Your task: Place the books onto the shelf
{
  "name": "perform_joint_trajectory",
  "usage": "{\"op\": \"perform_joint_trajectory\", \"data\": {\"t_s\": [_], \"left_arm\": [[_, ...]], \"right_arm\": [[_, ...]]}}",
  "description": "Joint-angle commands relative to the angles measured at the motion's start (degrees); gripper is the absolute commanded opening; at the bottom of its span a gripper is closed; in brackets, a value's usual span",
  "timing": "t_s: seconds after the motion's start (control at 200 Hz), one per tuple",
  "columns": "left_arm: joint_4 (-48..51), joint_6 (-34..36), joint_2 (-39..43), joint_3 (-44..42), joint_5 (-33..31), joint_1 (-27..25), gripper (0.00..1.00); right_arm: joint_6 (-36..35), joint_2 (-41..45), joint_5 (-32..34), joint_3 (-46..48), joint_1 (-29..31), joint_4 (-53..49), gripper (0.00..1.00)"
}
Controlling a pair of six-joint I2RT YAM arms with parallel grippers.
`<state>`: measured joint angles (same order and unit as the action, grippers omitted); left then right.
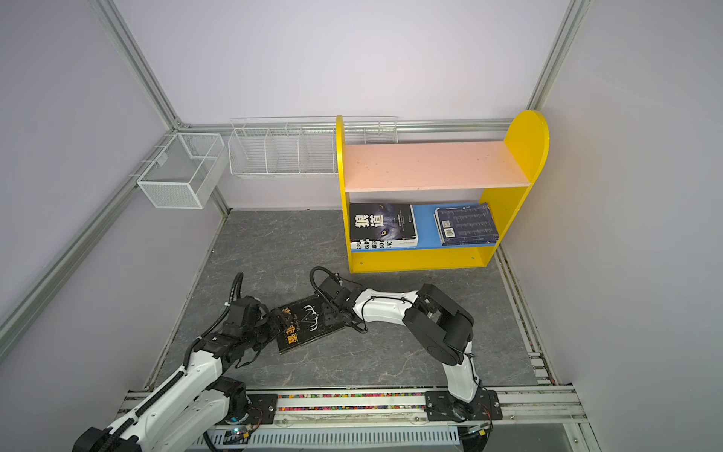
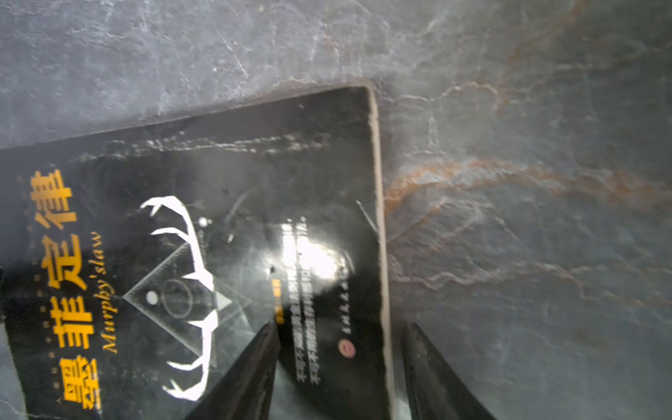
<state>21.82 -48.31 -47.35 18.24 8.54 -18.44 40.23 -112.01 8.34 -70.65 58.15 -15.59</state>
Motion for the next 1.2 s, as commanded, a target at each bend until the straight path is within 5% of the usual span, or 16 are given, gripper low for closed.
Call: {"op": "perform_joint_trajectory", "data": {"t_s": [0.0, 0.32, 0.75, 1.195], "left_arm": [[-5.4, 0.6, 1.6, -0.4, 4.0, -0.1, 0.73], [-6.9, 1.6, 11.1, -1.3, 8.3, 0.0, 0.59], [-9.4, 6.5, 4.7, -3.1, 6.9, -0.1, 0.52], [-14.8, 4.8, 4.5, -1.8, 8.4, 0.0, 0.02]], "right_arm": [[-1.9, -3.7, -0.6, 0.1, 0.7, -3.1, 0.53], [-7.7, -3.9, -3.5, -1.1, 0.1, -2.8, 0.51], [-15.6, 0.2, -12.8, 0.0, -7.2, -1.6, 0.52], [-12.0, 4.2, -21.3, 2.4, -11.7, 6.4, 0.67]]}}
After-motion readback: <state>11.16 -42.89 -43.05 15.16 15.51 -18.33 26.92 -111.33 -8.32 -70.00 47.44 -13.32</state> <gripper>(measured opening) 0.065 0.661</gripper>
